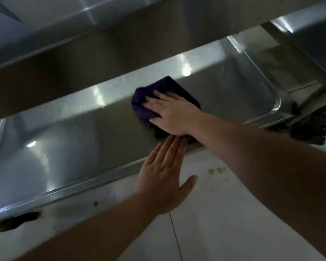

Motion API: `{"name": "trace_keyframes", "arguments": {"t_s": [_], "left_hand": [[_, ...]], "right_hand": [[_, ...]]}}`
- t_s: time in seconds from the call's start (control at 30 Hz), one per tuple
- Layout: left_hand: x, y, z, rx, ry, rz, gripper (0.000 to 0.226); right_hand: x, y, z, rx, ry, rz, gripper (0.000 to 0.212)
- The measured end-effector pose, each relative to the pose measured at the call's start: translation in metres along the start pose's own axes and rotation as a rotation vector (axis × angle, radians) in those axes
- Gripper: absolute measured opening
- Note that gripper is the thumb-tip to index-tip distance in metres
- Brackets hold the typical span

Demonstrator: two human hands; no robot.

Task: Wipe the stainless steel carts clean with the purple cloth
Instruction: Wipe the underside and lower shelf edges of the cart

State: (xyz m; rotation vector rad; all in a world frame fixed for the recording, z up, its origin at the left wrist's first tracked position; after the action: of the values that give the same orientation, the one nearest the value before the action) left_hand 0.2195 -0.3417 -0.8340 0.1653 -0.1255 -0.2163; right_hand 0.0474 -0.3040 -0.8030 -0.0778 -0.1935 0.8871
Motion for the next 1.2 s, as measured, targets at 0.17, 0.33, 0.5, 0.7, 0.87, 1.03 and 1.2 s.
{"name": "trace_keyframes", "arguments": {"t_s": [0.17, 0.33, 0.5, 0.7, 0.87, 1.03, 1.2], "left_hand": [[0.004, -0.003, 0.007, 0.092, 0.011, -0.037, 0.082], [0.038, -0.042, 0.023, 0.236, 0.052, 0.028, 0.075], [0.105, -0.138, 0.044, 0.239, 0.221, 0.446, 0.075], [0.153, -0.225, 0.047, 0.174, 0.234, 0.737, 0.075], [0.168, -0.241, 0.036, 0.196, 0.244, 0.820, 0.081], [0.168, -0.240, 0.032, 0.185, 0.244, 0.808, 0.089], [0.167, -0.240, 0.032, 0.174, 0.232, 0.802, 0.081]], "right_hand": [[0.064, 0.097, 0.007, 0.019, 0.116, -0.384, 0.058], [0.080, 0.120, 0.001, -0.063, 0.071, -0.797, 0.065], [0.038, -0.001, -0.009, -0.002, 0.047, -0.531, 0.067], [0.021, -0.075, -0.022, 0.078, 0.004, -0.050, 0.068], [0.009, 0.031, -0.008, 0.012, 0.109, -0.722, 0.063], [-0.049, -0.016, -0.007, -0.052, 0.057, -0.890, 0.069], [-0.088, -0.163, -0.015, 0.074, -0.012, -0.199, 0.066]]}}
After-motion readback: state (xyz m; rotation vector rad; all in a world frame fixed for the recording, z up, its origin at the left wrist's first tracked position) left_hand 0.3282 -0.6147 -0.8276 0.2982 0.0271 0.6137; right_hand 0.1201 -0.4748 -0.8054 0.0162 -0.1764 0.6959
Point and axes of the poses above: each hand's wrist, its own x-axis away from the middle knuckle, its own z-axis out of the back of the hand, y = z × x, the point moved 4 cm from there along -x, towards the middle knuckle, and after that the axes turned 10 degrees about x, right-handed, at the moved point
